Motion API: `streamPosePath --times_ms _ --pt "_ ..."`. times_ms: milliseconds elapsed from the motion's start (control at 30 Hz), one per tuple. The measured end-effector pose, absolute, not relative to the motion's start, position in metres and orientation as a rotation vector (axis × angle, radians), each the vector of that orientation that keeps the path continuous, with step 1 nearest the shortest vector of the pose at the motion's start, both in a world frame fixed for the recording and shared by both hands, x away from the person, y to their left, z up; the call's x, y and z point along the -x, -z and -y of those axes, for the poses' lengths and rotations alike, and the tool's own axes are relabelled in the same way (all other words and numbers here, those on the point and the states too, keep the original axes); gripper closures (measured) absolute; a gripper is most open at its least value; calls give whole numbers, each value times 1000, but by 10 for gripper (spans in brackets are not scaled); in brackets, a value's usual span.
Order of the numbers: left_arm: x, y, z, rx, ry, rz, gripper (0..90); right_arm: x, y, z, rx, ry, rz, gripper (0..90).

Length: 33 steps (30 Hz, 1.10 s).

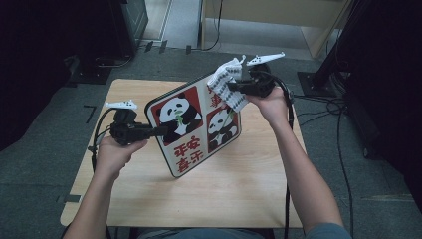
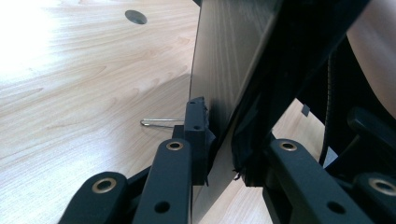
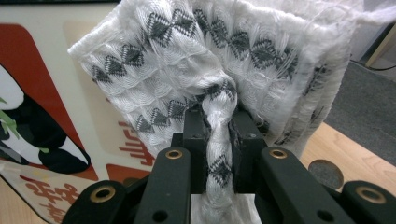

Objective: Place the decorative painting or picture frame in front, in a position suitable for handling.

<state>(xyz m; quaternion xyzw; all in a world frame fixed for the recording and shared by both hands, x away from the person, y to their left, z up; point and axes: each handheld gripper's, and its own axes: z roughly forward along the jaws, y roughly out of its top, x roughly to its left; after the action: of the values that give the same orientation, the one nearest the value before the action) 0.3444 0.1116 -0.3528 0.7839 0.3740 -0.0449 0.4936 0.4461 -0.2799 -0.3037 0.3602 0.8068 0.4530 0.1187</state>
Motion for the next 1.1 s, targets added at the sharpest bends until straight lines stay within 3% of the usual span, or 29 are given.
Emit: streamPosePath --times_ms 1100 --pt "-344 353 -111 -1906 106 -892 775 -444 343 298 -1109 -1332 -2355 801"
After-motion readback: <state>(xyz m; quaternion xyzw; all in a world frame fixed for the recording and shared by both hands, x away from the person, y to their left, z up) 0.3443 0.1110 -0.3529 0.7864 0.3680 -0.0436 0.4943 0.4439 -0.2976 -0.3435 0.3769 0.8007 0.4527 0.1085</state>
